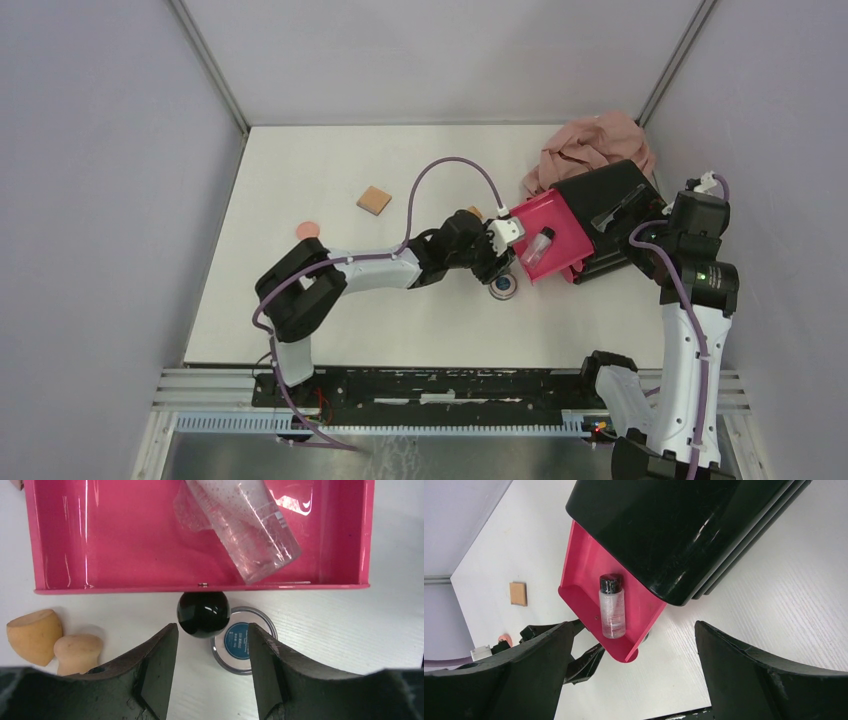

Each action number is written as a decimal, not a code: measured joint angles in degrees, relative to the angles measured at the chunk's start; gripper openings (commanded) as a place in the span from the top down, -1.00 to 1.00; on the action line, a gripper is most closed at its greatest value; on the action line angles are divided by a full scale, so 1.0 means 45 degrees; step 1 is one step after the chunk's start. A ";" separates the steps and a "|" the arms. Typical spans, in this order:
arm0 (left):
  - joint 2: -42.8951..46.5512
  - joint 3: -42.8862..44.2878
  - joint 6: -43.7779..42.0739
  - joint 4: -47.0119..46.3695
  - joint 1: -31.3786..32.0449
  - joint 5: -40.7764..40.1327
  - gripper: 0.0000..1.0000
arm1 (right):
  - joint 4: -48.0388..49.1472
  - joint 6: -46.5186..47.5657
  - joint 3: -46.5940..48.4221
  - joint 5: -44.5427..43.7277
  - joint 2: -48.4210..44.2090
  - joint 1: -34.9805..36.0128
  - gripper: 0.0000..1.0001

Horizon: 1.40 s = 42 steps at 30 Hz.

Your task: Organize the makeup

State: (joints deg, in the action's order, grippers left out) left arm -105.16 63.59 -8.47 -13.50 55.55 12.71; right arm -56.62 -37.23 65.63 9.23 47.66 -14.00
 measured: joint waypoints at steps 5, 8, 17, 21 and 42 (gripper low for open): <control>-0.0272 0.0384 0.0000 -0.0044 -0.0019 0.0005 -0.03 | 0.0000 0.0000 0.0000 0.0005 0.0019 0.0000 -0.94; -0.0272 0.0495 0.0005 -0.0131 -0.0044 -0.0019 0.08 | 0.0000 0.0000 0.0000 0.0000 0.0019 0.0000 -0.95; -0.0471 0.0797 0.0015 -0.0364 -0.0078 -0.0044 0.20 | -0.0005 0.0000 0.0000 0.0000 0.0019 0.0000 -0.94; -0.0573 0.0996 0.0024 -0.0359 -0.0102 -0.0044 0.35 | -0.0010 0.0005 0.0000 -0.0010 0.0019 0.0000 -0.94; -0.0641 0.1982 0.0719 -0.1656 -0.0102 -0.0117 0.40 | -0.0219 0.0049 0.0491 -0.0010 0.0631 0.0000 -0.93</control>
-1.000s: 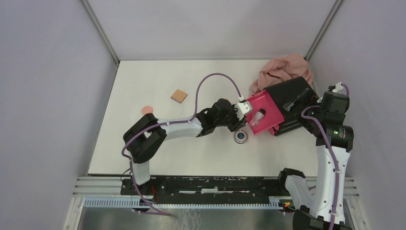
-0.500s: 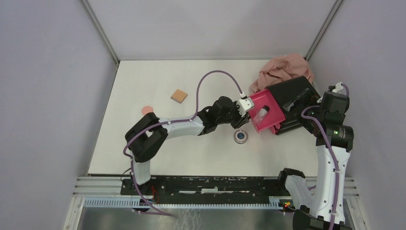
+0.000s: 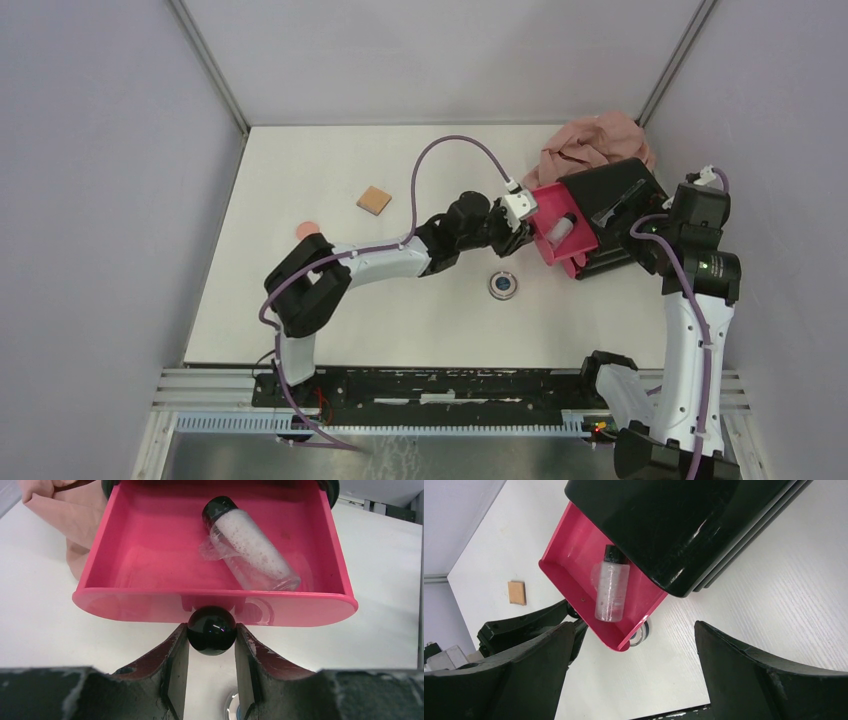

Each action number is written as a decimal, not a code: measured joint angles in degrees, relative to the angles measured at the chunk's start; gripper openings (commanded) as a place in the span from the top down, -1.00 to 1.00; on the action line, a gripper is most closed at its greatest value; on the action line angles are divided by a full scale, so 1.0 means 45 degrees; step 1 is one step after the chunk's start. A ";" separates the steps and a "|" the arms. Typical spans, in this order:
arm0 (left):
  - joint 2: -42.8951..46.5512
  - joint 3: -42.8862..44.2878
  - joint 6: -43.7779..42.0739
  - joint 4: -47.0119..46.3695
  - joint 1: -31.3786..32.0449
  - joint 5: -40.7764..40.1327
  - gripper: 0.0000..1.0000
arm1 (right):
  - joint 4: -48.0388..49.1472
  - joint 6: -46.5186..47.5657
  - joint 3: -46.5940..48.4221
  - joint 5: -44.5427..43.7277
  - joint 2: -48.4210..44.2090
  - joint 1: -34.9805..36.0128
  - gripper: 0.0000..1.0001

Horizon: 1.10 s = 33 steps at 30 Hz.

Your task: Organize the makeup

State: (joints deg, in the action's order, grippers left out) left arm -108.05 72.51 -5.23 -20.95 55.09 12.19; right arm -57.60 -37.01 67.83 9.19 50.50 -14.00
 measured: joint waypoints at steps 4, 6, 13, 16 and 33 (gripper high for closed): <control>-0.0588 0.0622 0.0359 0.0010 0.0000 0.0102 0.40 | 0.0015 -0.0005 0.0000 0.0165 0.0155 0.0000 -0.92; -0.0889 0.0894 0.0505 0.0015 0.0000 0.0117 0.40 | 0.0015 -0.0005 0.0000 0.0267 0.0228 0.0000 -0.92; -0.1627 0.1719 0.0913 -0.0053 0.0000 0.0437 0.34 | 0.0029 -0.0010 -0.0029 0.0325 0.0228 0.0000 -0.92; -0.2011 0.2195 0.1039 -0.0058 0.0000 0.0631 0.32 | 0.0029 -0.0019 -0.0053 0.0393 0.0219 0.0000 -0.91; -0.4444 0.5654 0.2399 0.0466 0.0058 0.1107 0.18 | -0.0024 -0.0044 -0.0053 0.0583 0.0131 0.0000 -0.91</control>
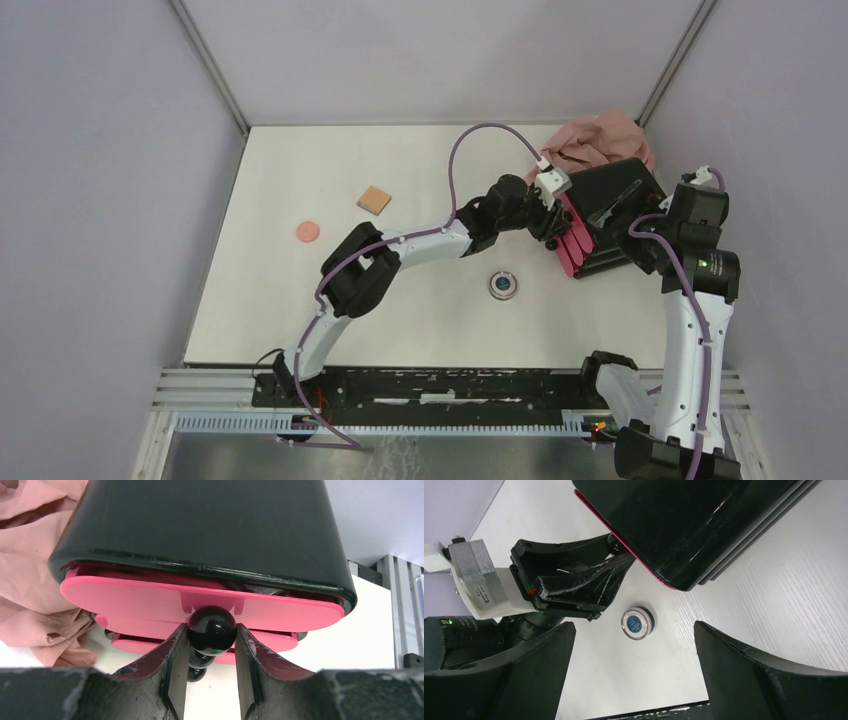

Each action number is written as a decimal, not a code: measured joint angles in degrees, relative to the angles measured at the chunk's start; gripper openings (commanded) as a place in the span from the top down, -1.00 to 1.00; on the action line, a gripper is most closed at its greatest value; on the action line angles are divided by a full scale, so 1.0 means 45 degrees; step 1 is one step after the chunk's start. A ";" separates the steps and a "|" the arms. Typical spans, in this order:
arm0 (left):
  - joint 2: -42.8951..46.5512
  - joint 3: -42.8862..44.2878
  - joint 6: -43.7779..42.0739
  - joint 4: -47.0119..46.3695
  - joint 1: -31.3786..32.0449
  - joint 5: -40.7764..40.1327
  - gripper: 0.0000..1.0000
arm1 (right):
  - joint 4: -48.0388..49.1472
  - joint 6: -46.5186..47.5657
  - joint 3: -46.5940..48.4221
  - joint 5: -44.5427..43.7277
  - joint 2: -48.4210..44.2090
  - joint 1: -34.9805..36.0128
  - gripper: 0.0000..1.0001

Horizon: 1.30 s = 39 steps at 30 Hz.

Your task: Organize the makeup

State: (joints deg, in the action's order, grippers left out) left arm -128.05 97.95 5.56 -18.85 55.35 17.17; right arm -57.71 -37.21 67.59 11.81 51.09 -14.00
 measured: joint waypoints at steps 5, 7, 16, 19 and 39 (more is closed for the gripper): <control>-0.0389 0.0651 0.0398 0.0301 0.0039 -0.0015 -0.11 | -0.0053 0.0000 0.0000 0.0000 -0.0029 0.0000 -0.91; -0.0389 0.0733 0.0505 0.0296 0.0039 0.0005 -0.26 | -0.0053 0.0000 0.0000 0.0000 -0.0049 0.0000 -0.91; -0.0189 0.0656 0.0355 0.0860 0.0039 0.0267 -0.42 | -0.0053 -0.0005 0.0000 0.0005 -0.0117 0.0000 -0.91; 0.0554 -0.0427 0.0112 0.1030 0.0039 0.0282 -0.39 | -0.0029 -0.0010 -0.0029 0.0010 -0.0146 0.0000 -0.91; 0.1763 -0.2458 -0.0680 -0.0423 -0.0729 0.0593 0.05 | 0.0248 -0.0102 -0.0471 0.0335 -0.0155 0.0000 -0.90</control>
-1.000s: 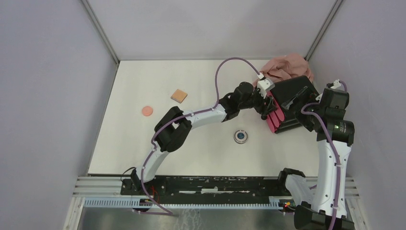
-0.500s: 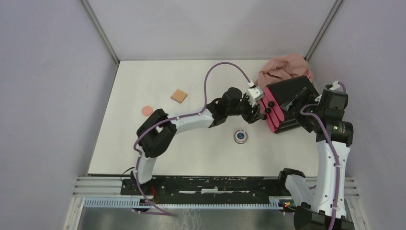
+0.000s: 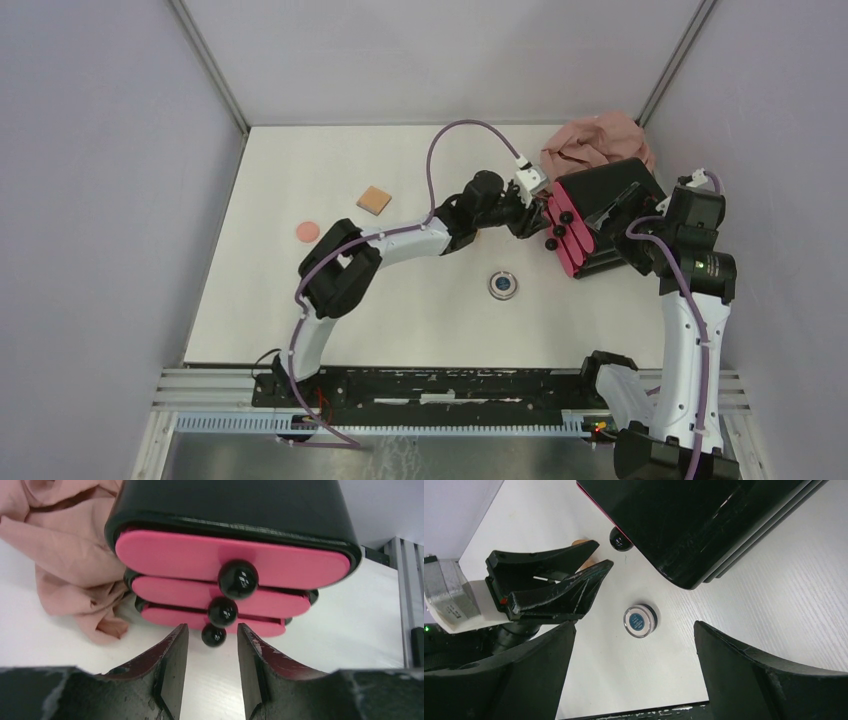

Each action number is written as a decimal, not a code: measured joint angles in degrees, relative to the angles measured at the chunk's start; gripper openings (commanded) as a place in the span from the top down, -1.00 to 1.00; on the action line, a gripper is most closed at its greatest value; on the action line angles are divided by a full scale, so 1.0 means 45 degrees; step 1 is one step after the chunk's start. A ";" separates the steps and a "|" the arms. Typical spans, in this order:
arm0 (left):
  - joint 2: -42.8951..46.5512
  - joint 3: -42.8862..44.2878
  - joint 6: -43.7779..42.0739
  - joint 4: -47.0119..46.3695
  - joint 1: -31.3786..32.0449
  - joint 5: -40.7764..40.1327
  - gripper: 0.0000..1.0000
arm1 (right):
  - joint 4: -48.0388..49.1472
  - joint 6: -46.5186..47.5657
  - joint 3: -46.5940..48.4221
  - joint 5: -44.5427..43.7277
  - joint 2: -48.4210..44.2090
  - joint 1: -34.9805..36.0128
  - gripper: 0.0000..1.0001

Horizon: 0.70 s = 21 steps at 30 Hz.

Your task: Organize the makeup

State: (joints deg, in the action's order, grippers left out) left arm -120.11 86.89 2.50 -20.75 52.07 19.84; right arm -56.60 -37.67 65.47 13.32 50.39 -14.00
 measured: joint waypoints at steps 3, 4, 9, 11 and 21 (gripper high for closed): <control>-0.0850 0.1112 0.0010 0.0015 0.0015 0.0087 0.11 | 0.0039 -0.0005 0.0000 0.0049 0.0049 0.0000 -0.89; -0.1127 0.1477 0.0015 0.0005 0.0015 0.0083 0.11 | 0.0063 -0.0010 0.0000 0.0073 0.0083 0.0000 -0.89; -0.1812 0.2375 0.0039 -0.0005 0.0000 -0.0117 0.12 | 0.0092 -0.0010 0.0000 0.0155 0.0160 0.0000 -0.89; -0.1957 0.2589 0.0112 -0.0039 0.0005 -0.0238 0.12 | 0.0092 -0.0010 0.0000 0.0175 0.0160 0.0000 -0.89; -0.1851 0.2045 0.0325 -0.0170 0.0015 -0.0792 -0.11 | 0.0092 -0.0010 0.0000 0.0238 0.0160 0.0000 -0.89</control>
State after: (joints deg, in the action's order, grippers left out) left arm -128.44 96.09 3.97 -21.52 52.14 16.27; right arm -56.18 -37.71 65.47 14.39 51.11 -14.00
